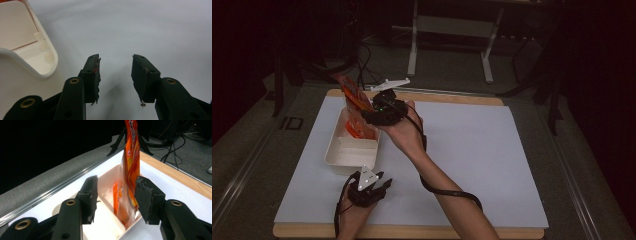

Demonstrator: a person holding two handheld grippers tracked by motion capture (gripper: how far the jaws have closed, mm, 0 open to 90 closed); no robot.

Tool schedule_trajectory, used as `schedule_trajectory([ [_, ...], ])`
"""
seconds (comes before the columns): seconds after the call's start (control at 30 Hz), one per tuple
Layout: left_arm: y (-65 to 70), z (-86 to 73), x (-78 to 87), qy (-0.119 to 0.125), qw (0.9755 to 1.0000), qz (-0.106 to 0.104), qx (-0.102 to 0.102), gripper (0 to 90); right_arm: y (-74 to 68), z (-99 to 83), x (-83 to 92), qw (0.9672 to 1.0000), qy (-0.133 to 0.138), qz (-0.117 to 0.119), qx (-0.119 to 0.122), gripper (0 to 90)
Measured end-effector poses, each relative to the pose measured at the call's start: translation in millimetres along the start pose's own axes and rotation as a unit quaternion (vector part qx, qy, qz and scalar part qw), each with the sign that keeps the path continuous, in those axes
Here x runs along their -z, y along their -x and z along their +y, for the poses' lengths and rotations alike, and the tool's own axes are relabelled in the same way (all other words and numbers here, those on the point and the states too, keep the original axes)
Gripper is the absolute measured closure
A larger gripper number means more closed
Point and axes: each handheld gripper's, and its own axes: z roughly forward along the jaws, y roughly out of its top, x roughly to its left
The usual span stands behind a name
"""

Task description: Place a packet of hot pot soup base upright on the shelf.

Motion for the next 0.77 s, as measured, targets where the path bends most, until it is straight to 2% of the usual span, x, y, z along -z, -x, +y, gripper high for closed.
schedule_trajectory([
  [0.23,-0.2,0.1,0.5,0.0,1.0,0.002,-0.001,58.1,1.3,-25.2,15.3,0.9999,0.008,0.007,0.003,51.4],
  [0.37,-0.1,-0.1,0.3,-0.001,1.0,0.002,-0.001,58.1,5.9,-42.2,19.0,0.9999,0.0,0.01,0.0,51.0],
  [0.5,-0.3,-0.2,0.1,0.0,1.0,0.002,0.0,58.1,15.4,-64.0,20.5,0.9997,-0.01,0.02,-0.014,50.9],
  [0.6,0.0,-0.5,-0.6,-0.002,1.0,0.001,0.0,58.1,23.4,-80.1,20.7,0.9993,-0.023,0.018,-0.023,50.8],
  [0.63,0.0,-0.5,-0.6,-0.002,1.0,0.001,0.0,58.2,23.4,-80.1,20.7,0.9993,-0.023,0.018,-0.023,50.8],
  [0.77,1.6,-0.7,-2.2,-0.006,1.0,-0.001,-0.003,58.1,37.3,-104.1,23.4,0.9985,-0.037,0.013,-0.039,49.0],
])
